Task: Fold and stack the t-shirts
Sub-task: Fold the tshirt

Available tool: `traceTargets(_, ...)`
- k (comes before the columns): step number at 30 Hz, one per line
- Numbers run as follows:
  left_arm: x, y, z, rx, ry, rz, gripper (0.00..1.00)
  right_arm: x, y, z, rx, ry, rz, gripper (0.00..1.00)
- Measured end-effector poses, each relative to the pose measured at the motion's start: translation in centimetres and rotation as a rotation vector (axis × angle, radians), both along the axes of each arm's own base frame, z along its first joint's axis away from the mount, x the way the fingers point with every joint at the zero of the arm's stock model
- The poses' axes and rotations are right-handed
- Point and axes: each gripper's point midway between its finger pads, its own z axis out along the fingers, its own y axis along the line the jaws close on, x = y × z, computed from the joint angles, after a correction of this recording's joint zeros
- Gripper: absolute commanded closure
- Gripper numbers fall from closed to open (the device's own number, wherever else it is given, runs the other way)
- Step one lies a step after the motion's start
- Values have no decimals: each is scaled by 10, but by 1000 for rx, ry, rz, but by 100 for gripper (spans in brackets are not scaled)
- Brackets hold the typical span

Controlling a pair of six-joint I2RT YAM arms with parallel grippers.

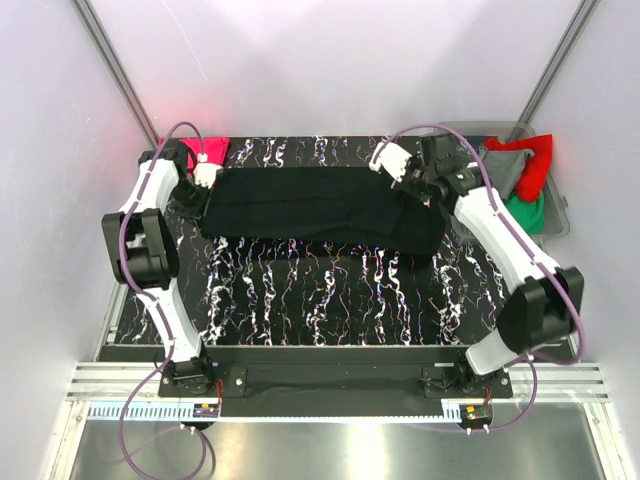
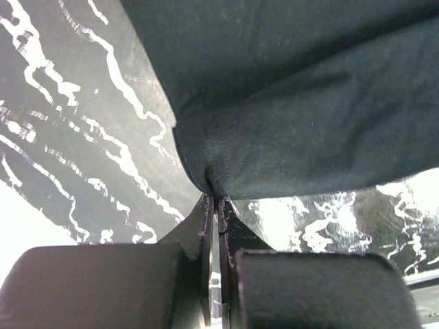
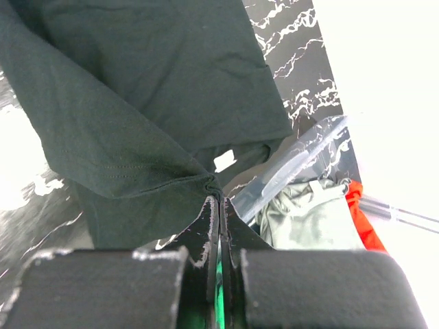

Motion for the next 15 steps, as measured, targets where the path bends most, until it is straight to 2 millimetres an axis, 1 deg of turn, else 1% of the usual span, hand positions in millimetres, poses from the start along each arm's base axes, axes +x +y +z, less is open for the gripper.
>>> traceTargets(3,7,0,-12,1,20,4,100,18,1,-10,-4,15,-11,100)
traceTargets(6,22,2,-24,7,18,9,100,36,-1,-21,-9,33,-26,100)
traceTargets(8,34,4,-28,9,4,15,100,49,-2,-25,-8,37,-38,100)
traceTargets(12,58,7,-31,14,-34,30,100,73,-4,-28,3,32,-61,100)
traceTargets(15,71,9,-26,19,-68,37,100,87,-2,-26,13,15,-68,100)
